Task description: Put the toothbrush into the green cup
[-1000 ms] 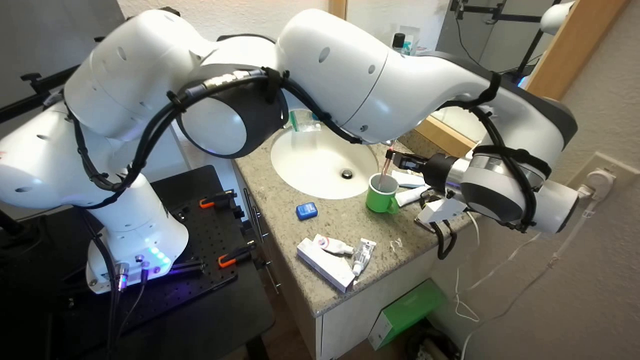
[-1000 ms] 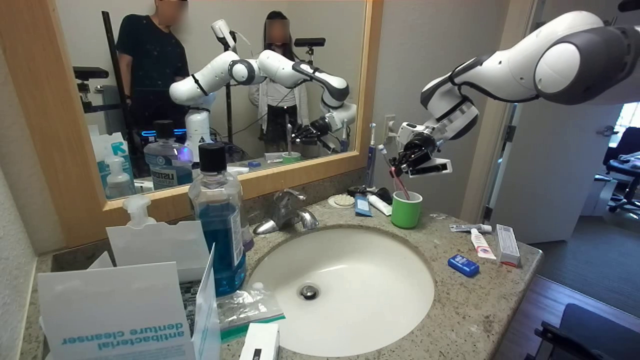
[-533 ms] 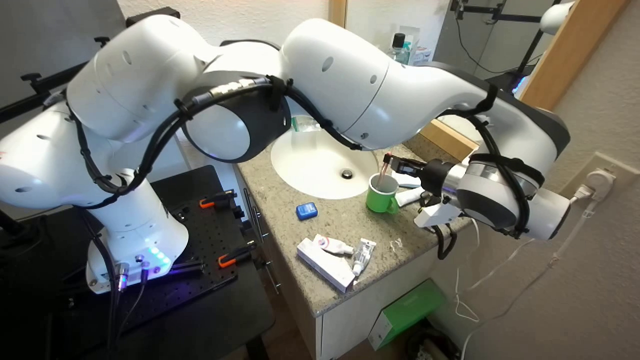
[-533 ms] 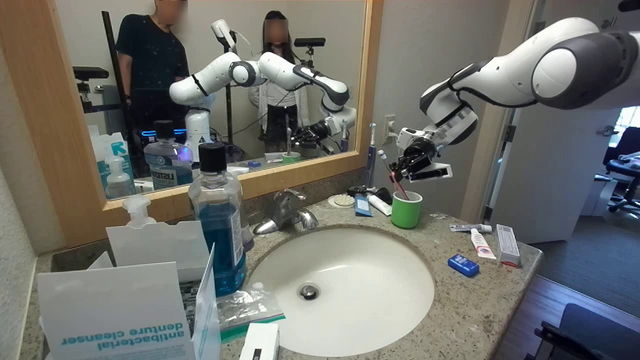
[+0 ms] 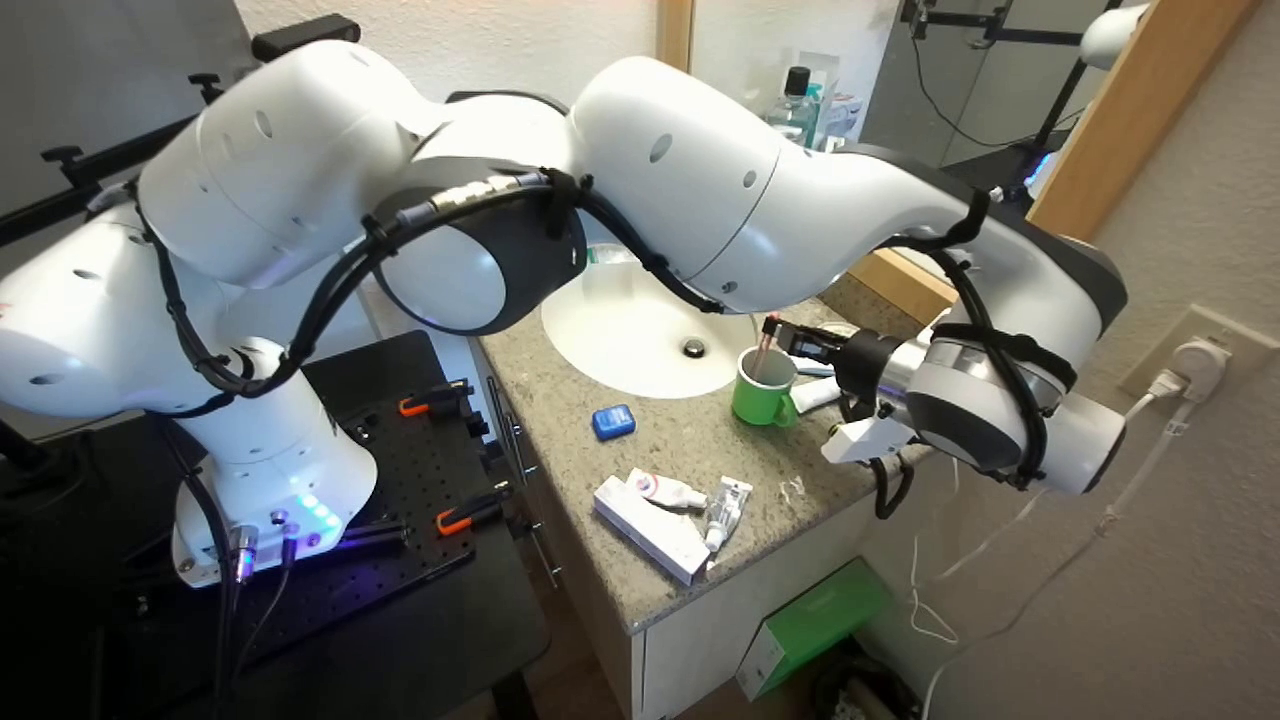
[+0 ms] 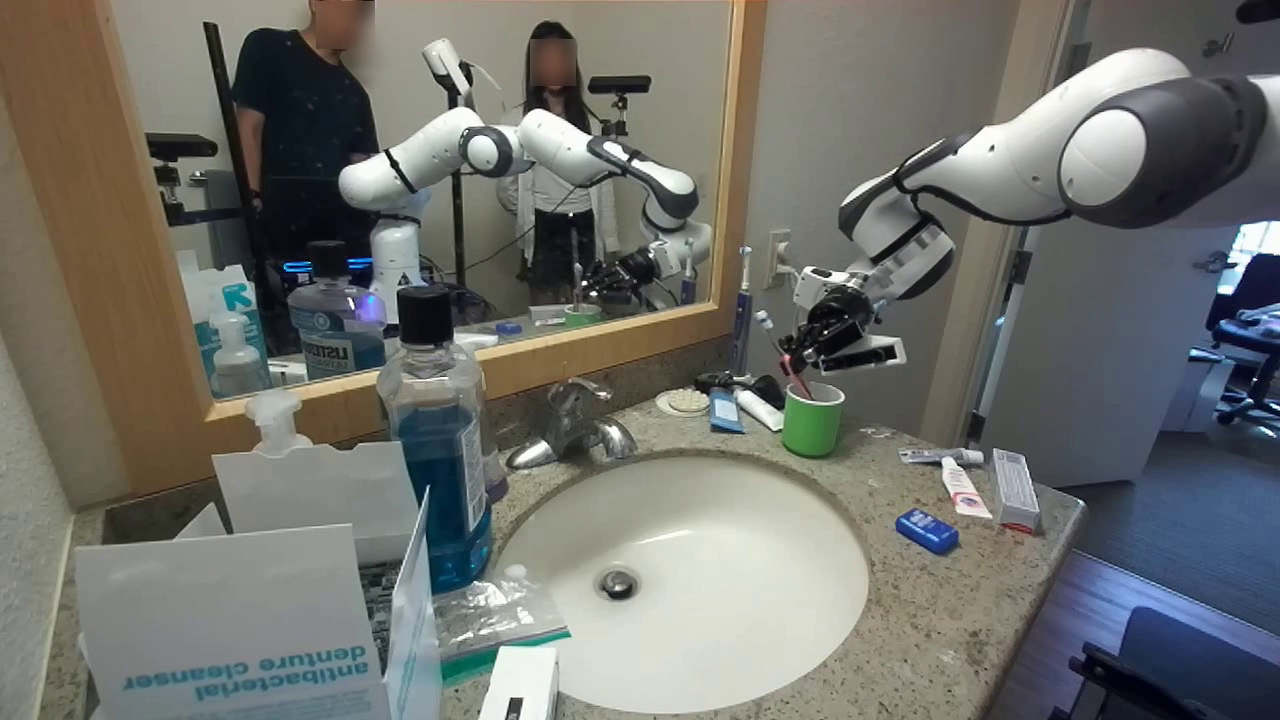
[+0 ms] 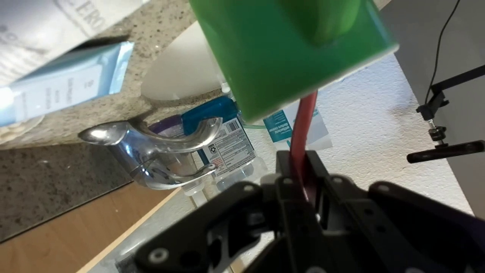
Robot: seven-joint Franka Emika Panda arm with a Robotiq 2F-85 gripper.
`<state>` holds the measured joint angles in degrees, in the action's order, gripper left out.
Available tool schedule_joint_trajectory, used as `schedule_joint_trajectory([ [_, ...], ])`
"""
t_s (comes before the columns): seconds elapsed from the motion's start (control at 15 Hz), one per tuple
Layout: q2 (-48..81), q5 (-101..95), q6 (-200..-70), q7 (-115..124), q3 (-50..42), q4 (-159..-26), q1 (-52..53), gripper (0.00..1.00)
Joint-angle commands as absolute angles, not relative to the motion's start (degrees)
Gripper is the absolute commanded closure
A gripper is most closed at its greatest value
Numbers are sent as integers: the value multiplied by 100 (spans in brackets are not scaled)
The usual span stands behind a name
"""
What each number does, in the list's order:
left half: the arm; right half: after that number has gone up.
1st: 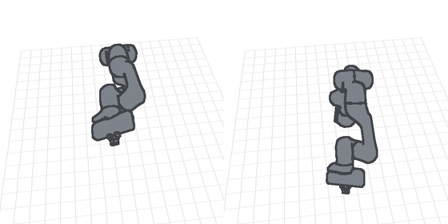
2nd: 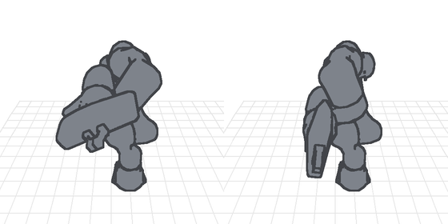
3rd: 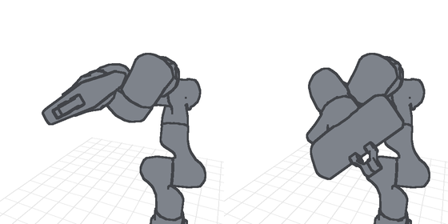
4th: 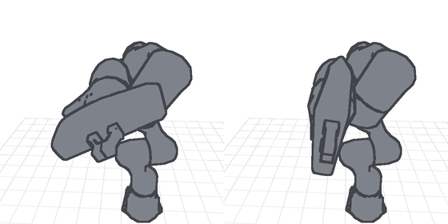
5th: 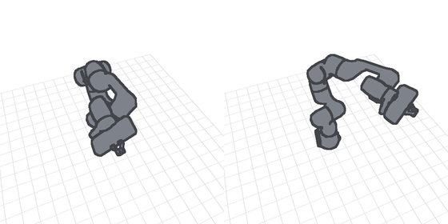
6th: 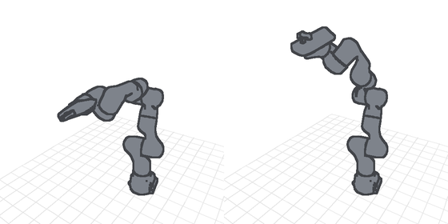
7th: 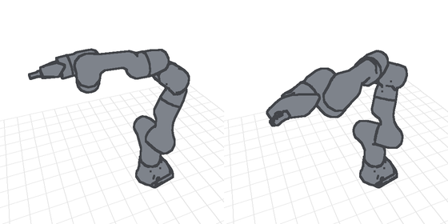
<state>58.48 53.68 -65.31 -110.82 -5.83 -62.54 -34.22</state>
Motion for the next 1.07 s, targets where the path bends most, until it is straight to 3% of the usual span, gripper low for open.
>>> schedule_joint_trajectory([
  [0.0, 5910, 5429, -6496, -10852, -581, -6019, -3466, 56],
  [0.4, 5858, 5560, -6468, -10748, -541, -5889, -3654, 11],
  [0.53, 5705, 5623, -6472, -10818, -542, -5938, -3695, 0],
  [1.0, 5095, 5398, -6446, -11115, -603, -6229, -3525, 0],
])
